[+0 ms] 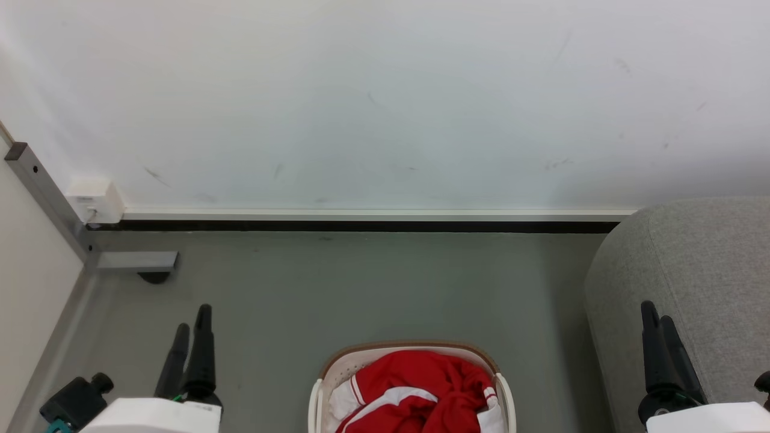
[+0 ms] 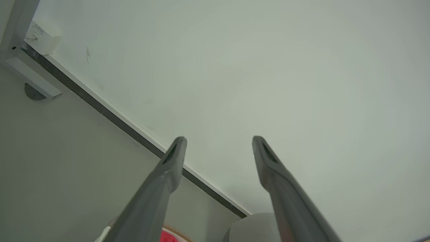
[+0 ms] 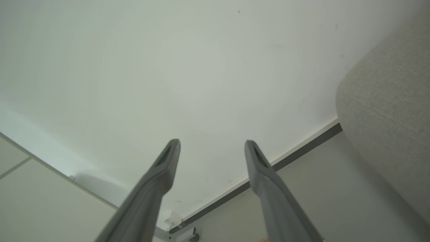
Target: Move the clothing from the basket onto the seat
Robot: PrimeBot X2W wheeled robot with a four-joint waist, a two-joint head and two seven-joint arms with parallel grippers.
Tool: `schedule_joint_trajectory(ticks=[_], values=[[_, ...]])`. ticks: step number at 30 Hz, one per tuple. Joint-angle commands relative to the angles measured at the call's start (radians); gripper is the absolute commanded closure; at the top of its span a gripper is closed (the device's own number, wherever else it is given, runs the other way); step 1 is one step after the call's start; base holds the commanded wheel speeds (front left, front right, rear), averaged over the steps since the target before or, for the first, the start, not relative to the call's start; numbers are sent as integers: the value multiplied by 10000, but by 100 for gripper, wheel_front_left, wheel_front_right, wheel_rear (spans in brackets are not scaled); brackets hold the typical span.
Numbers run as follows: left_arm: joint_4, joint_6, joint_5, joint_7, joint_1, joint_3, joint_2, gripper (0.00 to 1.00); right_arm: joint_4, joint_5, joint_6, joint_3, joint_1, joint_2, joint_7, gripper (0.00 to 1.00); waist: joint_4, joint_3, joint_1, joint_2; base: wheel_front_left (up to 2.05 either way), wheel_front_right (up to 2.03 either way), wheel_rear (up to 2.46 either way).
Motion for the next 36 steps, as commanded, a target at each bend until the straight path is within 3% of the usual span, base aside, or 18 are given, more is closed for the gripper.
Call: schedule_joint_trajectory(ticks=[1,13,36], values=[[-181,-14,417,-97,-6,-14,87,0,-116,-430,-9,-29,-71,-8,-72,0,2,-1,0,0,0,0,0],[16,163,2542,-478,45,-257,141,0,-36,-2959,-11,-56,-55,126,-280,0,-13,-47,0,0,0,0,0],[205,292,4975,-1082,145,-546,166,0,518,-5770,-16,-126,-42,383,-610,0,-10,-144,0,0,0,0,0]])
